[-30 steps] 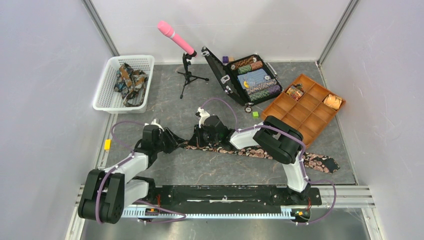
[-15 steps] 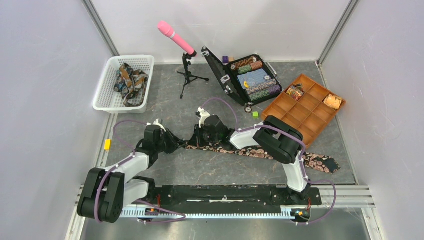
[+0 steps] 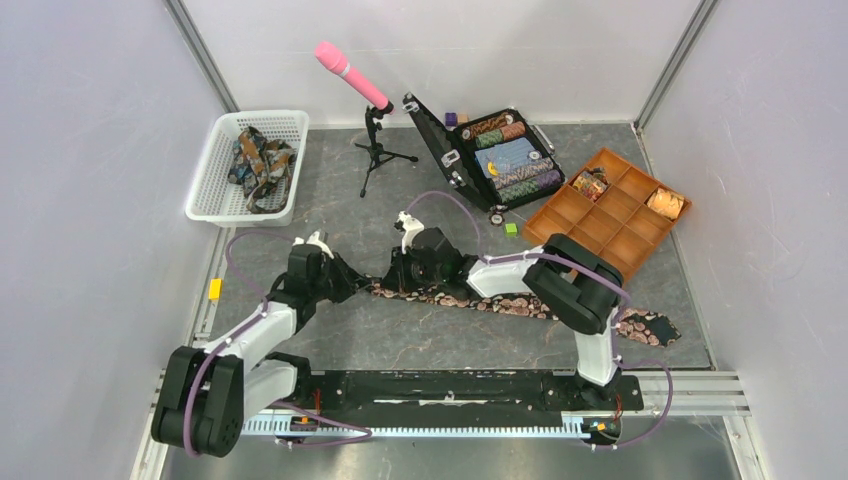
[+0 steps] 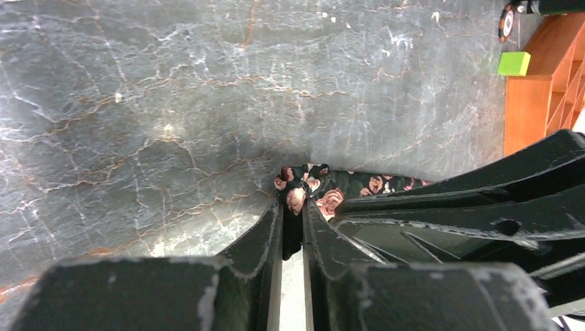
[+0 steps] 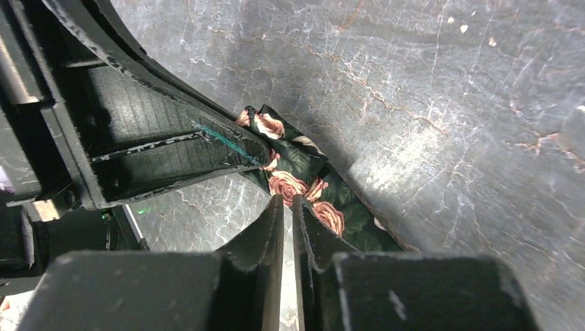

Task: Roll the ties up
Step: Roll the tie at the center of the board.

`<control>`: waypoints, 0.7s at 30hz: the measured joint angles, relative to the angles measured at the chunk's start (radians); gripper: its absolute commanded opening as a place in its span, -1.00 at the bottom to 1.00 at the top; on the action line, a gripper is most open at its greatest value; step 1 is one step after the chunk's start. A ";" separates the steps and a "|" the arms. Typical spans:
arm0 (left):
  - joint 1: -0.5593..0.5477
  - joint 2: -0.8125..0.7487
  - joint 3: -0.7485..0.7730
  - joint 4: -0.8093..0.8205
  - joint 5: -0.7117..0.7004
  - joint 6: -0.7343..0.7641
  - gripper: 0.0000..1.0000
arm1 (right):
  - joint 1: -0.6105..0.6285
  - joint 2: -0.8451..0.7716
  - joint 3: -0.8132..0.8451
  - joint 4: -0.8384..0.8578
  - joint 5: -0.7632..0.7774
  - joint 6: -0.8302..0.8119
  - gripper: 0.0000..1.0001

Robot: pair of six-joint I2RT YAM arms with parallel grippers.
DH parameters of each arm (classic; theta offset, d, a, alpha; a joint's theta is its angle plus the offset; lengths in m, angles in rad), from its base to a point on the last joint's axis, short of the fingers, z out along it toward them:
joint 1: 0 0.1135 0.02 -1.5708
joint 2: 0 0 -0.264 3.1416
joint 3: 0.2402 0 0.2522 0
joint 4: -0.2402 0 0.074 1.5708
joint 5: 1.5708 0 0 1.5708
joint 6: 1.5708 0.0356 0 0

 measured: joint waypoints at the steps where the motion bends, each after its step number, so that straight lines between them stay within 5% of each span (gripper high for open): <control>1: -0.005 -0.009 0.005 -0.010 -0.002 0.005 -0.69 | -0.001 -0.013 0.000 -0.013 0.002 -0.009 -0.66; 21: -0.170 -0.078 0.146 -0.249 -0.150 0.120 -0.78 | -0.039 -0.228 -0.239 -0.127 0.120 -0.069 -0.72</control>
